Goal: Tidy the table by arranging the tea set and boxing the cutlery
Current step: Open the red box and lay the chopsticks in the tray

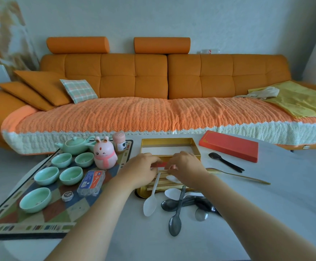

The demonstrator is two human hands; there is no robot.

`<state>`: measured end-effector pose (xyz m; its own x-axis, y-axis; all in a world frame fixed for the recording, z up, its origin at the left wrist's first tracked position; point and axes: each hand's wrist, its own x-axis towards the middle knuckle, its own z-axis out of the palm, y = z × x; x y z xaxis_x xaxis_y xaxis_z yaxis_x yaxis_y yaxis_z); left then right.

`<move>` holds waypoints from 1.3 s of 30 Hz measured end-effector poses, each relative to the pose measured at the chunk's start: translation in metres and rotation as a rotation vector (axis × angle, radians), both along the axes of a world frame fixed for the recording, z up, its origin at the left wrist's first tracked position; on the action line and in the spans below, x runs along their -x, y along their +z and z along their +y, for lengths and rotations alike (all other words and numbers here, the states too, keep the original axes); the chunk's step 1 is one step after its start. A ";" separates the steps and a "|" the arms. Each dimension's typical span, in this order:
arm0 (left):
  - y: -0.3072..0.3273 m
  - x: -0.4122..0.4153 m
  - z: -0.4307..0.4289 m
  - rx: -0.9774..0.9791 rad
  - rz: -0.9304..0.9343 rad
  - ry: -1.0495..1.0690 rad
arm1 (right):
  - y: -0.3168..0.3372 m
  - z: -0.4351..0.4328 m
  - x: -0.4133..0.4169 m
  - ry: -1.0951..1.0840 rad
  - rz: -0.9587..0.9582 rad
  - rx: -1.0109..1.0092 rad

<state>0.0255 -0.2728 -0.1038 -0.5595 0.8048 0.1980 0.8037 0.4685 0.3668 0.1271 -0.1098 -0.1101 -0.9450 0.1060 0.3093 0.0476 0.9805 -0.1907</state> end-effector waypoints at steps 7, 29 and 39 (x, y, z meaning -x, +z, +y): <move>0.002 -0.002 0.001 -0.098 0.084 0.065 | 0.002 -0.010 0.009 0.025 0.097 0.199; 0.041 0.027 -0.063 -0.166 0.015 0.293 | 0.025 0.001 0.008 -0.023 -0.143 0.467; 0.009 0.020 -0.017 -0.156 0.203 0.106 | 0.012 0.036 0.015 -0.236 0.174 0.193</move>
<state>0.0058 -0.2899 -0.0949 -0.5749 0.6952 0.4314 0.8178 0.5042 0.2774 0.1124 -0.0734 -0.0983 -0.8223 0.3879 0.4163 0.2197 0.8913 -0.3966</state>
